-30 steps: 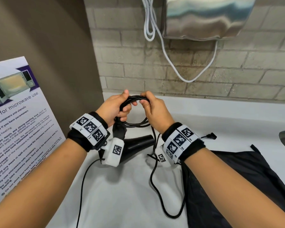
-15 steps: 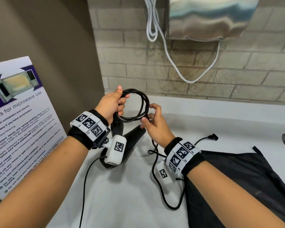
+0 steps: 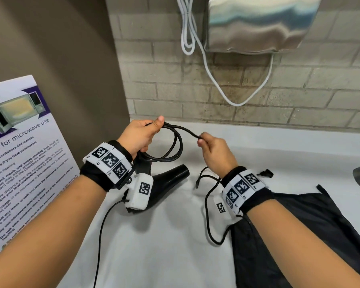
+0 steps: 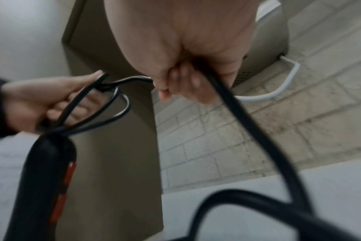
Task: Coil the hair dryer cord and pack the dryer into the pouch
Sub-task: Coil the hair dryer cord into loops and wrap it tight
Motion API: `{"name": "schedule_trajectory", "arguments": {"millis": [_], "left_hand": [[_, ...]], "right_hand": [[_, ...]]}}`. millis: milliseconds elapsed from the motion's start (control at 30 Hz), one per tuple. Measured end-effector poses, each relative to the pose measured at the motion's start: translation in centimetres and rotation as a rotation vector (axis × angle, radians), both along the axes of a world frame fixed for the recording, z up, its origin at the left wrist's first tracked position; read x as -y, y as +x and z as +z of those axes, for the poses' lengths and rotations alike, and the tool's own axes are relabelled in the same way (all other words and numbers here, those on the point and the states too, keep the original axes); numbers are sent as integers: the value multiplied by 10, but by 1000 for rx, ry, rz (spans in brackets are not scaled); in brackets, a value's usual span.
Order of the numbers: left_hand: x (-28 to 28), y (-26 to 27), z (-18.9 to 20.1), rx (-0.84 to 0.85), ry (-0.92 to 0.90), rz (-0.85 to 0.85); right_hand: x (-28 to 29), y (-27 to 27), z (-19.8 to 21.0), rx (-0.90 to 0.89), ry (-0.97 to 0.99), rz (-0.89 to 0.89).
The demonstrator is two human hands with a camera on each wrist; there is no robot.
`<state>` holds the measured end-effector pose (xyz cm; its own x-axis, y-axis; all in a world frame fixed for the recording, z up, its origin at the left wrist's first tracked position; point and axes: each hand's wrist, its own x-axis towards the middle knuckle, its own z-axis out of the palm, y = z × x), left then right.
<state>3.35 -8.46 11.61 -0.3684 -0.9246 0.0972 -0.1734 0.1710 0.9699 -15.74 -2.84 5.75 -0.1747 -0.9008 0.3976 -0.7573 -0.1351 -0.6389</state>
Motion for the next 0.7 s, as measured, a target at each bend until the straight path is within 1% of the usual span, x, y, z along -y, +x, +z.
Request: {"name": "schedule_trajectory", "arguments": {"millis": [67,100,200,233,267,333,367,467,567,633,700], "left_hand": [[0,-3,0,8,-4,6],[1,-5,0,9,-5,10],[1,-7,0,6,-6,24],[1,-8,-1,6,-8,23],[1,-9,-1,7,-11,15],[0,-12,-1,11,-12,-15],[-2,-14,-1,10,-11,-32],[-5,-15,-3,6,-12,-88],[-4,-12,-6,7,-34,-121],[-3,-9,-8,5,-104,-115],[-3,-7,-10,33,-281,-81]], "right_hand": [[-2,5,1,-103,76,-39],[-3,8,4,-100,63,-33],[-7,21,17,4,-114,101],[-7,27,21,11,-150,142],[-5,32,23,-13,-150,166],[2,41,28,-93,-63,184],[6,44,29,-94,-40,176],[13,46,32,48,-116,159],[14,47,30,54,-170,138],[14,50,31,39,-198,114],[14,54,35,9,-217,104]]}}
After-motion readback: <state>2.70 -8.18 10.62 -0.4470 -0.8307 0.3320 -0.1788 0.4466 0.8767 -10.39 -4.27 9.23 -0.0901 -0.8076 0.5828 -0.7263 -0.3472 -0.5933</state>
